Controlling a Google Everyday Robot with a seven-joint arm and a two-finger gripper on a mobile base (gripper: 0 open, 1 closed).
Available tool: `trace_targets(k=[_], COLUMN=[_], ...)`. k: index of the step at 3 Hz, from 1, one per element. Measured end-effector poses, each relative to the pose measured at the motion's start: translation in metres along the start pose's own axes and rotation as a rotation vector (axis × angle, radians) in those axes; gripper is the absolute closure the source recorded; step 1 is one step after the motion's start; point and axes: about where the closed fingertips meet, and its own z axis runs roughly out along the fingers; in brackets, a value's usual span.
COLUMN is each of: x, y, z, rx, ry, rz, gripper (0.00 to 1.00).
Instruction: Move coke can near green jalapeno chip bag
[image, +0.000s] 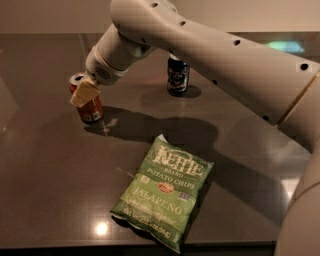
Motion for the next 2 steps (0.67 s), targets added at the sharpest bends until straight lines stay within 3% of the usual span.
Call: trace_targets(k=[1,2], x=[0.002,0.018], y=[0.0,0.006], z=[-0.018,-0.058], rx=[-0.005,-0.024], ry=[-0.012,-0.006], rz=[-0.002,0.007], gripper=[0.77,0.99])
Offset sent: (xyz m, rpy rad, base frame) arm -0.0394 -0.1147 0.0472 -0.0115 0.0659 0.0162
